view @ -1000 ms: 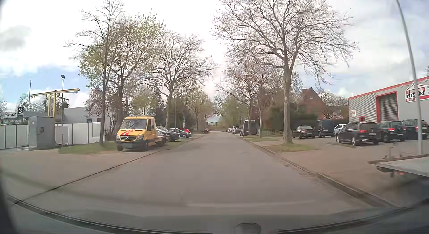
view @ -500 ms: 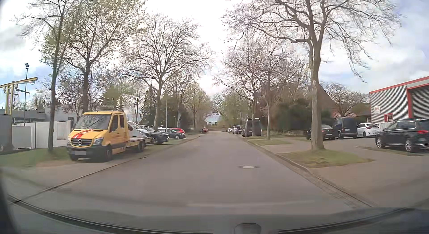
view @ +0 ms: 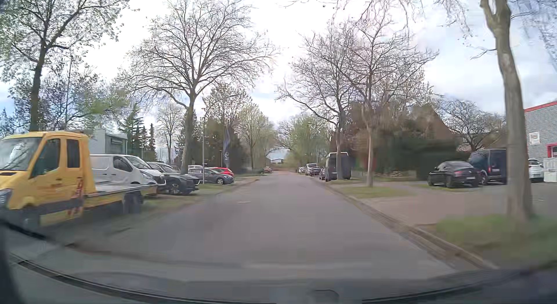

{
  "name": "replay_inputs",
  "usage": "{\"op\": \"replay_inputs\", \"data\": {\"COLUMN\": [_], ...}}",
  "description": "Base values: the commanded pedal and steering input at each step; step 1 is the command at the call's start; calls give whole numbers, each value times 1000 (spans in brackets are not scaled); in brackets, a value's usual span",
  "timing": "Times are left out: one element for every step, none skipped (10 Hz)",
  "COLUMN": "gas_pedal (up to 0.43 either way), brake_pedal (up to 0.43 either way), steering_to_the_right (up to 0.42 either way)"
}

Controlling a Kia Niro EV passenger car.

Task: Follow the waypoints while adhering to traffic rules and regulations

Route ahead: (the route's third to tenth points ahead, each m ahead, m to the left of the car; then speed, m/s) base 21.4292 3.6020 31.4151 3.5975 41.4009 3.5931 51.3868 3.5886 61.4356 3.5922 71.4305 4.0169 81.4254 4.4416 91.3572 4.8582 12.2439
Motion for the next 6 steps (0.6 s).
{"op": "replay_inputs", "data": {"gas_pedal": [189,189,177,169,169,169], "brake_pedal": [0,0,0,0,0,0], "steering_to_the_right": [-8,-8,-8,-7,-6,-4]}}
